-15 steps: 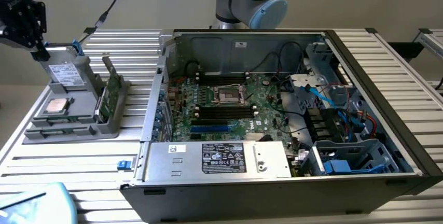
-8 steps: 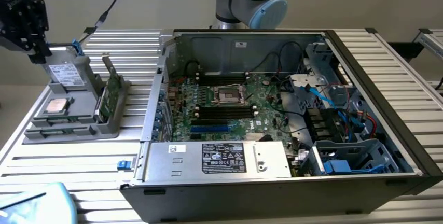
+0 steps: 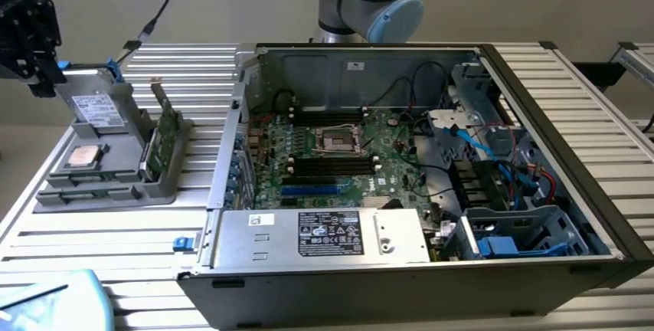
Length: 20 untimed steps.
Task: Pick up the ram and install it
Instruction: 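Pick up the ram and move it above insertion slot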
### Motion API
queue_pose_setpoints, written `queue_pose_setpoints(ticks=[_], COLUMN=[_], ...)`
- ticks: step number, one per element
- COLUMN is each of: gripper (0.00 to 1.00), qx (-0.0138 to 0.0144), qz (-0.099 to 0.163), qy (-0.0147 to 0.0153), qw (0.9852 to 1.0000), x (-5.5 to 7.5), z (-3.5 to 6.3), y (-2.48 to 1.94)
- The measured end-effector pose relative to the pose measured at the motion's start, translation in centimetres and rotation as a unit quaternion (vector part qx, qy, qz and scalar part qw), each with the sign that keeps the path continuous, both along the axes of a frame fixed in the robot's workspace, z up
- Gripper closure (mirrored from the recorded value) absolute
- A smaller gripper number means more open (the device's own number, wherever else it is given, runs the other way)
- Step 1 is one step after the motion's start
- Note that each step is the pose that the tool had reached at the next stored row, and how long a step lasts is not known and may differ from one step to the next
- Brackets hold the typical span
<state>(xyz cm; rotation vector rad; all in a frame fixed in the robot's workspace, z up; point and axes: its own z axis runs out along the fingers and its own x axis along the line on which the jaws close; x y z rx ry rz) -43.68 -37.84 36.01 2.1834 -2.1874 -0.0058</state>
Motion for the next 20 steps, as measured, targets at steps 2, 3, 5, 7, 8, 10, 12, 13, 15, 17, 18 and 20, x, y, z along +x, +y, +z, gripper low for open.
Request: queue_pose_setpoints(ticks=[2, 3, 5, 7, 8, 10, 12, 13, 15, 17, 18, 20], gripper=[0.63, 0.63, 0.63, 0.63, 0.63, 0.63, 0.63, 0.63, 0.63, 0.63, 0.63, 0.63], qx=[0.0014, 0.0026, 0.0059, 0.0105, 0.0128, 0.0176, 0.0228, 0.0253, 0.0296, 0.0327, 0.0336, 0.0352], qz=[0.001, 0.001, 0.001, 0.001, 0.001, 0.001, 0.001, 0.001, 0.001, 0.002, 0.002, 0.001], qy=[-0.0001, -0.0001, -0.0001, -0.0001, -0.0001, -0.0001, -0.0001, -0.0001, -0.0001, -0.0002, -0.0001, -0.0001], qw=[1.0, 1.0, 1.0, 0.9999, 0.9999, 0.9998, 0.9997, 0.9997, 0.9996, 0.9995, 0.9994, 0.9994], x=[-0.2, -0.3, -0.4, -0.4, -0.4, -0.4, -0.4, -0.4, -0.4, -0.4, -0.4, -0.4], z=[-0.24, -0.42, -0.75, -1.03, -1.15, -1.41, -1.66, -1.79, -2.07, -2.43, -2.6, -2.96], y=[-0.59, -0.95, -1.68, -2.4, -2.71, -3.39, -4.08, -4.43, -5.1, -5.73, -5.96, -6.39])
